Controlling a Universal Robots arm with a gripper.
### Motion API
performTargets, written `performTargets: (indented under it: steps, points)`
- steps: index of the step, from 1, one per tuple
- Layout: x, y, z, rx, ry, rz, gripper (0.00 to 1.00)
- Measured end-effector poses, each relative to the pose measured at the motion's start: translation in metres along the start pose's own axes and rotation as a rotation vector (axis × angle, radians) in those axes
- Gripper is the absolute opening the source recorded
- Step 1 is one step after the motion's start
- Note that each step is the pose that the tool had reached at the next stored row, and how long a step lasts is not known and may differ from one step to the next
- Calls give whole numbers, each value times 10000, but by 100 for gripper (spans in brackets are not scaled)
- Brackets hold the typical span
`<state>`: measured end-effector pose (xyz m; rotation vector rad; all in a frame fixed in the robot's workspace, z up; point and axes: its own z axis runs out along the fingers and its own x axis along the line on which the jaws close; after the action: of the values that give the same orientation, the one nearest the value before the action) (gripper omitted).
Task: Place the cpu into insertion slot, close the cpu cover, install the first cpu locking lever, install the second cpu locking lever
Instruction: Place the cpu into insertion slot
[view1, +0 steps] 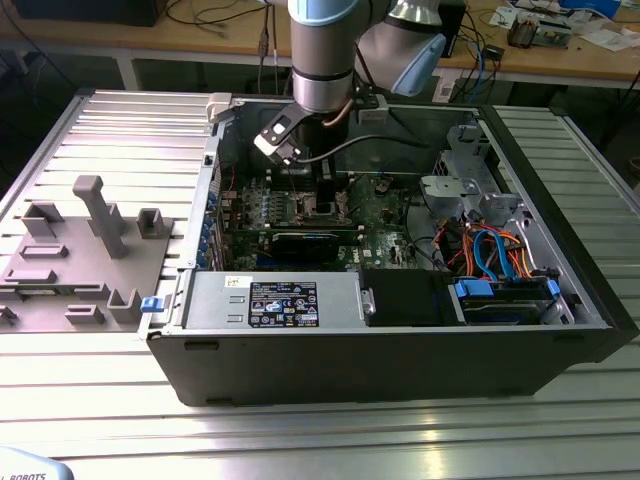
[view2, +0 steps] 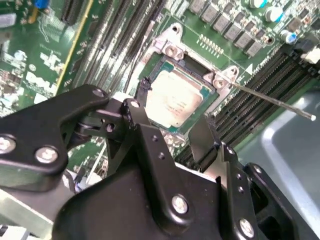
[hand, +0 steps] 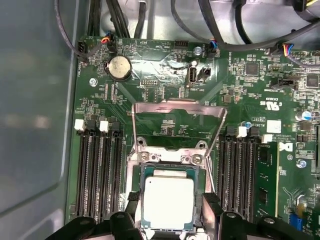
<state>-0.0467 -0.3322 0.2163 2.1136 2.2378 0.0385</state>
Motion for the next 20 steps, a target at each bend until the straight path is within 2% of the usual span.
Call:
performTargets:
  steps: [1,2,3,4,5,6,7,8,10,11,15,17,20]
  points:
    - [0,3,1,19,-11,-8,58]
    - [-1,7,1,72,-101,-36,52]
    - [-3,13,1,169,-256,-77,40]
    - [-5,26,3,253,-353,-98,34]
    - [-6,43,5,337,-405,-105,34]
    - [-8,72,7,428,-459,-112,27]
    - [-9,102,9,505,-463,-116,27]
    - [-9,118,8,535,-463,-118,22]
    - [-7,127,-20,538,-464,-121,11]
    - [-9,130,-60,538,-463,-121,11]
    - [-16,146,-316,537,-462,-128,11]
    - [-17,148,-359,535,-448,-131,11]
    - [-17,149,-361,535,-447,-131,11]
